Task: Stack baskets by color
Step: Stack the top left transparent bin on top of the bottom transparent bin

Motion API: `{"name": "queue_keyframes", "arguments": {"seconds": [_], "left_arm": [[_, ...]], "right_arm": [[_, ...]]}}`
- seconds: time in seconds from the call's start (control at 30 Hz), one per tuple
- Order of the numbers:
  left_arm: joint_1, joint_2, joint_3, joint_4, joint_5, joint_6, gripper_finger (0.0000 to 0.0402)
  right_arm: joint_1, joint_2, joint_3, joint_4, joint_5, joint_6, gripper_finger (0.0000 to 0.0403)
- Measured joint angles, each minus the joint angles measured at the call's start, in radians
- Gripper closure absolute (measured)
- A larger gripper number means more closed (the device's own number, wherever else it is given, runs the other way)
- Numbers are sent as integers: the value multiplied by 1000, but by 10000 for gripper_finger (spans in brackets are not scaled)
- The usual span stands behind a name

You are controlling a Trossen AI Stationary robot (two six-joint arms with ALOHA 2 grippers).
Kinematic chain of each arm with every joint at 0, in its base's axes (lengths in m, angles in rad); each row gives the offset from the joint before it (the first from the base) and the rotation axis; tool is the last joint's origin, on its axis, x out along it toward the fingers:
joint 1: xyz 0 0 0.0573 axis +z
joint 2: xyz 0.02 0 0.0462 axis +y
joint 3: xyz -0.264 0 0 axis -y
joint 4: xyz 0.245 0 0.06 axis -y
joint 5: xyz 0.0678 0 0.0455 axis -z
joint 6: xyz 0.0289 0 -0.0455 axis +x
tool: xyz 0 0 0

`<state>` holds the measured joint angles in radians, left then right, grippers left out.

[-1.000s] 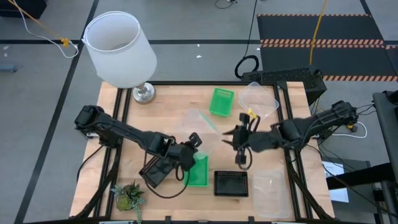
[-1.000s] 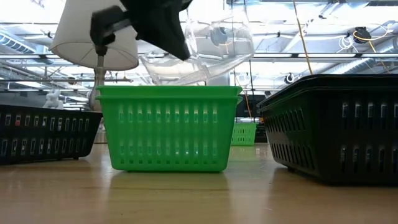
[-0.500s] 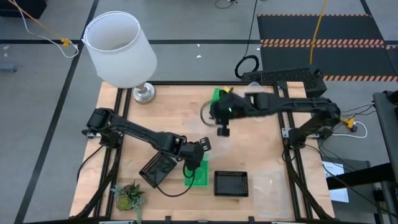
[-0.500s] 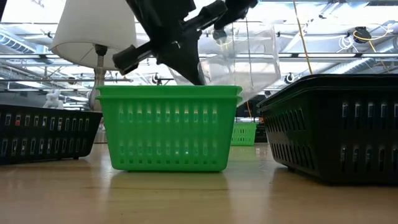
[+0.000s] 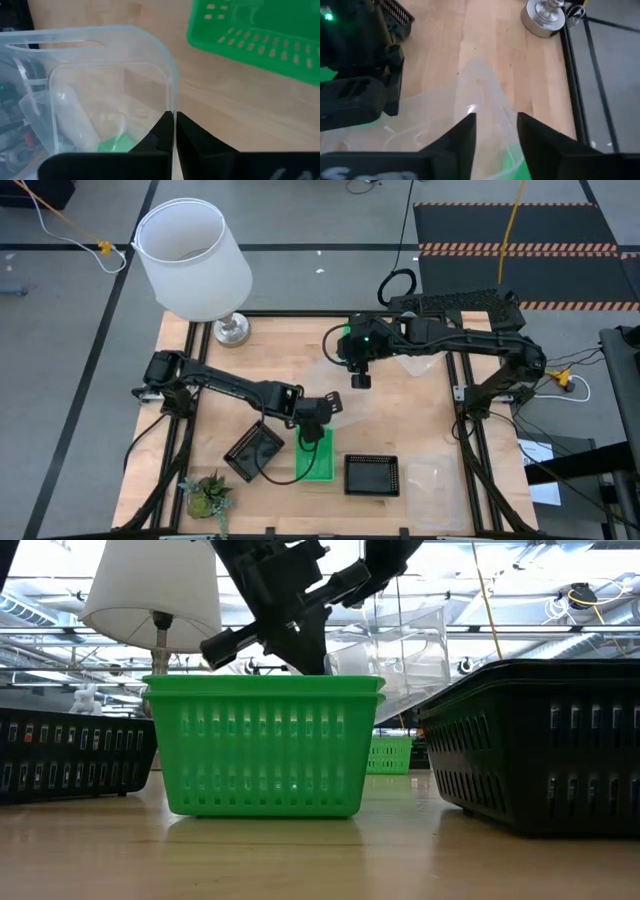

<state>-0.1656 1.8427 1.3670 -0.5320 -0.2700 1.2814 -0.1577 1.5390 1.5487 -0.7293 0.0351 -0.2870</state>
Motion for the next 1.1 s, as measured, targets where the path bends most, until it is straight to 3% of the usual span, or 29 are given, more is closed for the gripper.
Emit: {"name": "queue_keyframes", "arguments": {"seconds": [0.2, 0.27, 0.37, 0.67, 1.0, 1.1], "left_arm": [[9, 0, 0, 11, 11, 46, 397], [10, 0, 0, 11, 12, 46, 394], [11, 0, 0, 12, 11, 56, 391], [11, 0, 0, 11, 9, 53, 389], [11, 0, 0, 26, -8, 0, 388], [4, 0, 0, 72, -59, -48, 368]], "right_arm": [[-12, 10, -1, 53, 46, -97, 197], [-21, 18, -1, 54, 94, -123, 190], [-44, 48, -2, 45, 76, -151, 194], [-59, 131, -2, 13, 69, -173, 243], [-59, 138, -2, -21, 73, -179, 384], [-59, 138, -2, -42, 89, -180, 393]]}}
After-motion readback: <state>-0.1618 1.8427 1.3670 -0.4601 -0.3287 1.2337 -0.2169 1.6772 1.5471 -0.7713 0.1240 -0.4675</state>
